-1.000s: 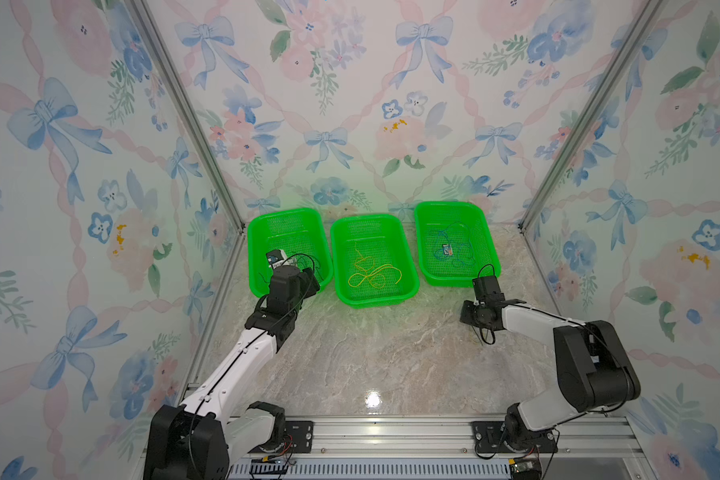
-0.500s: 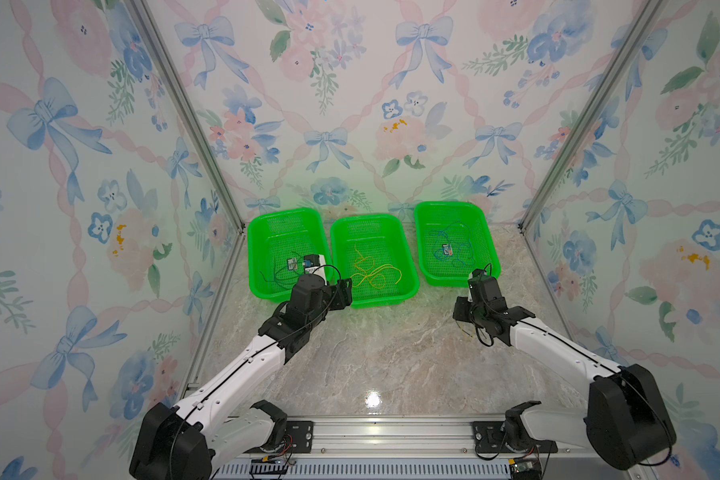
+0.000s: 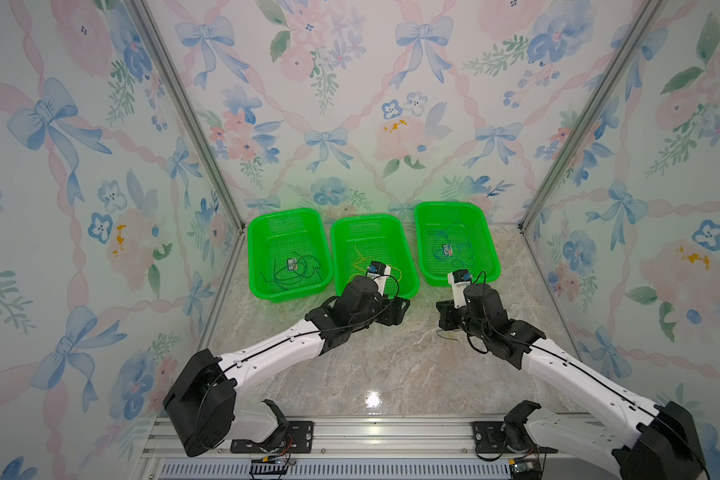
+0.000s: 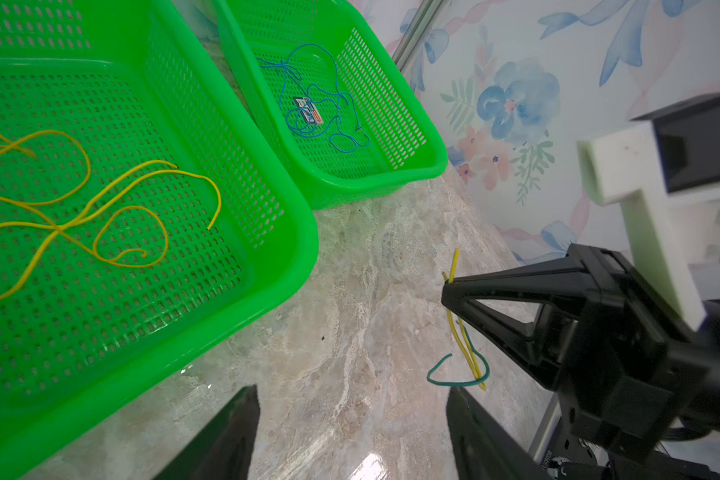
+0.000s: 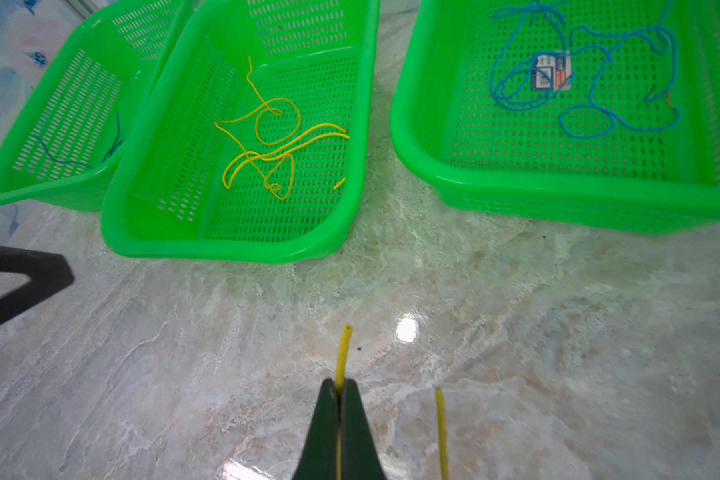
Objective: Untangle and sort cables by color
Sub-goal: Pick up the cable at the center of the board, then place the cable in the bin.
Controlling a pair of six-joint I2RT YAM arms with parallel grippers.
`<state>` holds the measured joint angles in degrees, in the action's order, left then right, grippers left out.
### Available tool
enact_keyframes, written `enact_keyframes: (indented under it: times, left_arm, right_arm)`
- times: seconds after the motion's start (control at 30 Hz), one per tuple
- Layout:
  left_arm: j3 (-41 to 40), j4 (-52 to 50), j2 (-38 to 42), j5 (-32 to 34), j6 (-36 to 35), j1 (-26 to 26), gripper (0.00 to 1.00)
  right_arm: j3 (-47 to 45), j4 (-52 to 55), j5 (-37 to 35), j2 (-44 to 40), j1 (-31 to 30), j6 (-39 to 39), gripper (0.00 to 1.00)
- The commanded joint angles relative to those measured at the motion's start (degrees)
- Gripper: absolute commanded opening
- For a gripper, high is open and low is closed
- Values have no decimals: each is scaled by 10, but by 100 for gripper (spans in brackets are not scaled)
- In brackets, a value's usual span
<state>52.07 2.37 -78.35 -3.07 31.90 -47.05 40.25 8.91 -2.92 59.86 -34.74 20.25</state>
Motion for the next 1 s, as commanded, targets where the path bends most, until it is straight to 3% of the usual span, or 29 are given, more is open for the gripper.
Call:
enact_keyframes:
  times: [0.0,0.17,0.23,0.53,0.9,0.97]
  left_arm:
    - [-8,36,-10,-22,-40,-4,76]
    - [-32,49,-7,23,-45,-3,77]
    - [-42,47,0,48,-42,-2,77]
    - [-113,43,91,165,-37,13,84]
    - [-194,11,188,122,-25,55,87]
    - [-202,4,198,113,-22,56,87]
  right_arm:
    - [-33,-121,23,-28,-20,-57,0]
    - [-94,-334,16,-6,-20,-55,0]
    - [-80,-362,12,28,-20,-47,0]
    - [105,-337,31,229,-21,-28,0]
    - [391,-254,32,524,-18,-38,0]
    - [434,-238,32,568,-17,-34,6]
